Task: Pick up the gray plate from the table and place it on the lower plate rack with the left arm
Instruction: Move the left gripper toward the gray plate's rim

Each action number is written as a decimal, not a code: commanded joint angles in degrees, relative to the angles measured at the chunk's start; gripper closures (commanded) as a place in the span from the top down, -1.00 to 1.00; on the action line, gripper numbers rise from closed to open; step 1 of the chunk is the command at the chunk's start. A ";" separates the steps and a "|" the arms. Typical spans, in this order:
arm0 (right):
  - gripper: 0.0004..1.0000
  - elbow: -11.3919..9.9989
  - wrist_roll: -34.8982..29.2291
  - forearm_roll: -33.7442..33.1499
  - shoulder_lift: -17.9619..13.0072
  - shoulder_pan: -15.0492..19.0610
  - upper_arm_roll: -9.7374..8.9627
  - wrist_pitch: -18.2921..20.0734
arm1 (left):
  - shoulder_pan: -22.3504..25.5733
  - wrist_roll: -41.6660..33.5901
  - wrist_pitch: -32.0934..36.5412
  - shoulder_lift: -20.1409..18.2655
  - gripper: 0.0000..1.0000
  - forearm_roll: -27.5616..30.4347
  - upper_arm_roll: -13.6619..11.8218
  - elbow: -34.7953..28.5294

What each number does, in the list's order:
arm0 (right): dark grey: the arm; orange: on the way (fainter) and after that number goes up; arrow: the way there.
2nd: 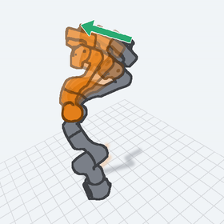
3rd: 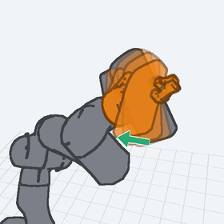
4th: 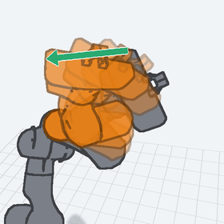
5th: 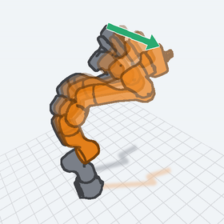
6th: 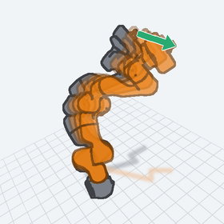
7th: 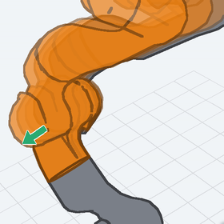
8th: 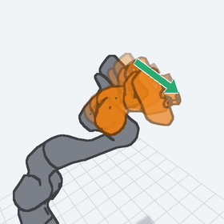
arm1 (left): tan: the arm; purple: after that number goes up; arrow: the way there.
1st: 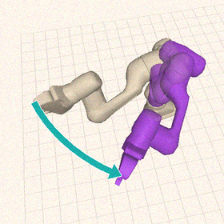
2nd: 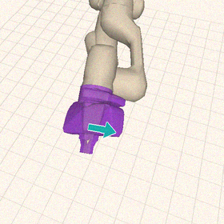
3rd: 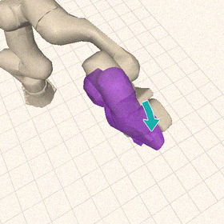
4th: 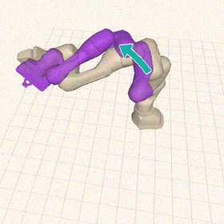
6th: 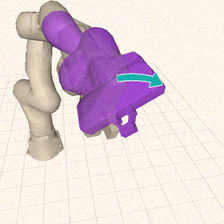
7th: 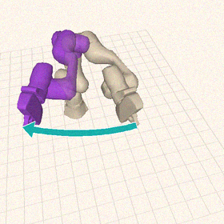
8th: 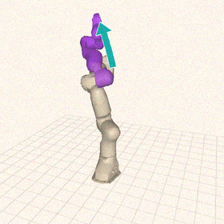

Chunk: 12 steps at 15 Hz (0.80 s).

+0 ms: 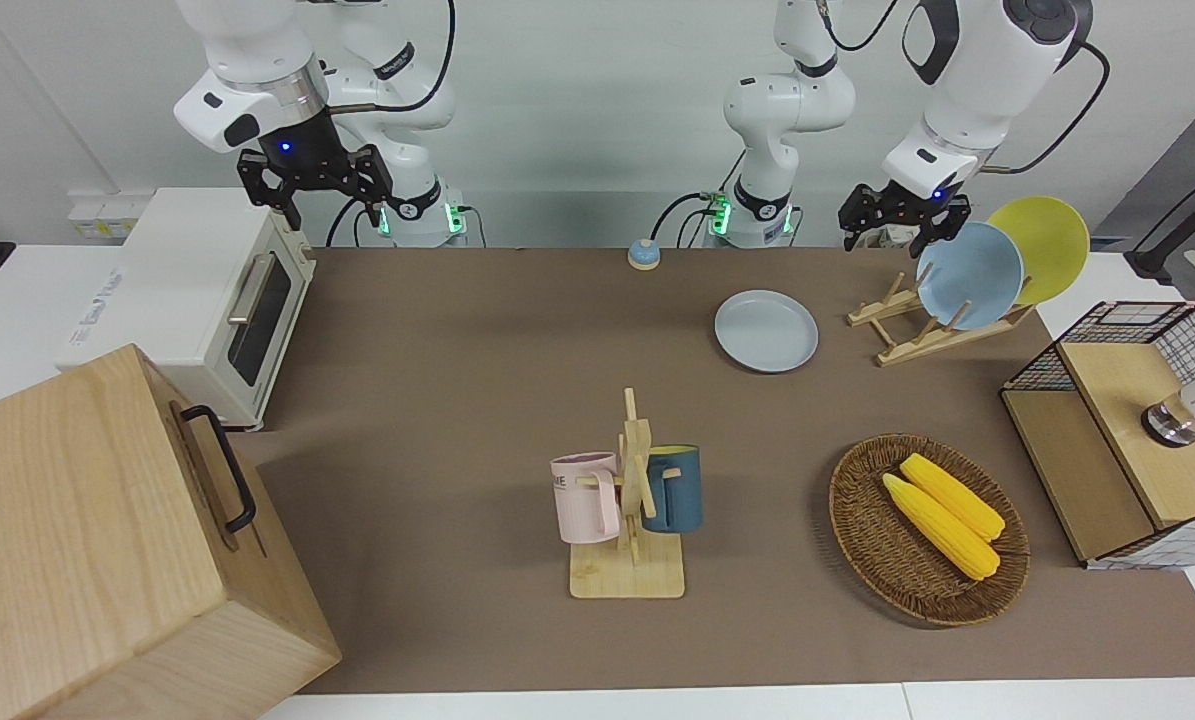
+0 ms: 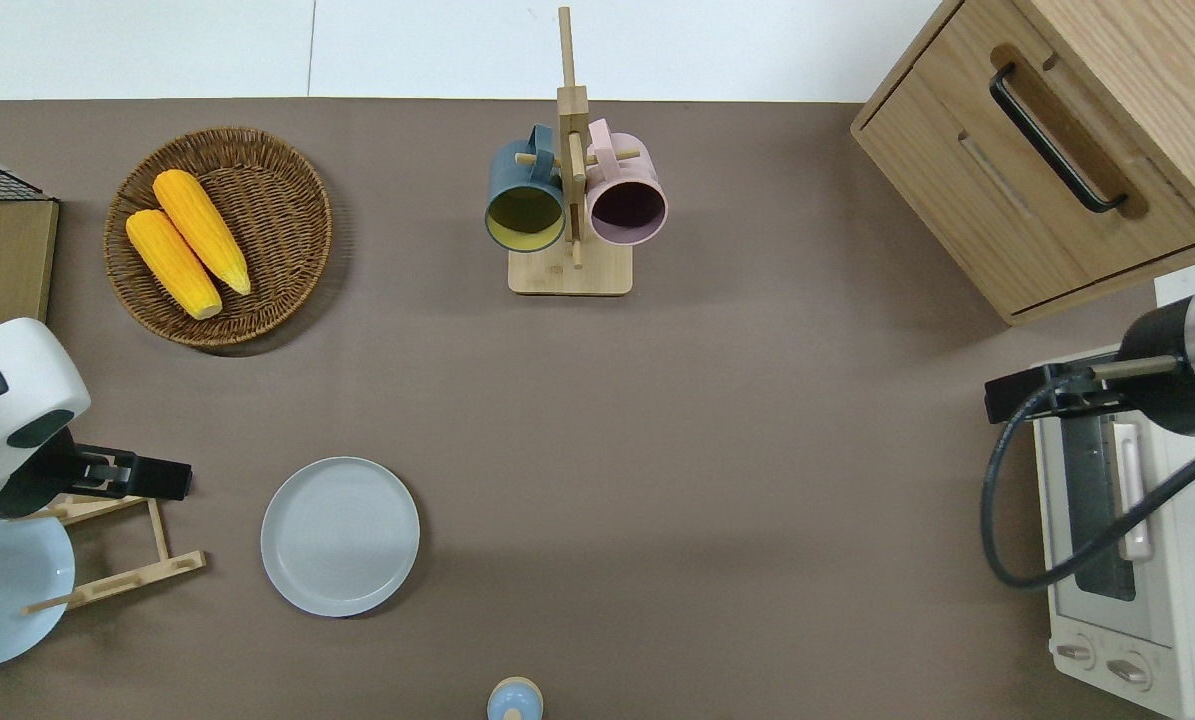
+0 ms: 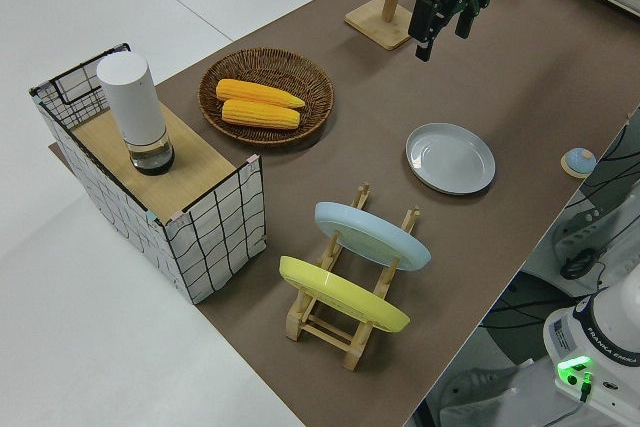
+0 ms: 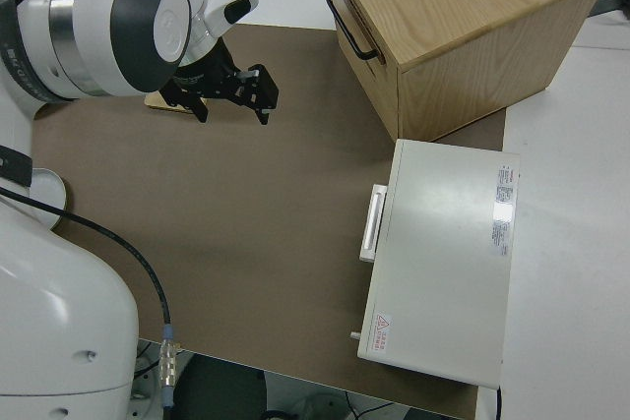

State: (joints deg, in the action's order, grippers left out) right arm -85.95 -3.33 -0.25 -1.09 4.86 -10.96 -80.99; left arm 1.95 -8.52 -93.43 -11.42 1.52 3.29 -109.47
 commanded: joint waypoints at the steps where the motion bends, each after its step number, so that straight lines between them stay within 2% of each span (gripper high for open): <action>1: 0.98 0.35 -0.01 0.43 -0.14 0.41 -0.29 0.83 | -0.20 1.13 1.24 0.44 1.00 -1.00 0.31 0.93; 12: 0.97 0.35 0.08 0.43 -0.14 0.41 -0.38 0.83 | -0.11 1.14 1.41 -0.44 1.00 -0.91 0.23 -0.12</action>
State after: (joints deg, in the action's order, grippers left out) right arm -85.95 -3.33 -0.25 -1.09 4.86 -10.96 -80.99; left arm 1.96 -8.33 -93.24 -11.42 1.52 3.40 -109.47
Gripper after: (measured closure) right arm 0.009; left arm 0.004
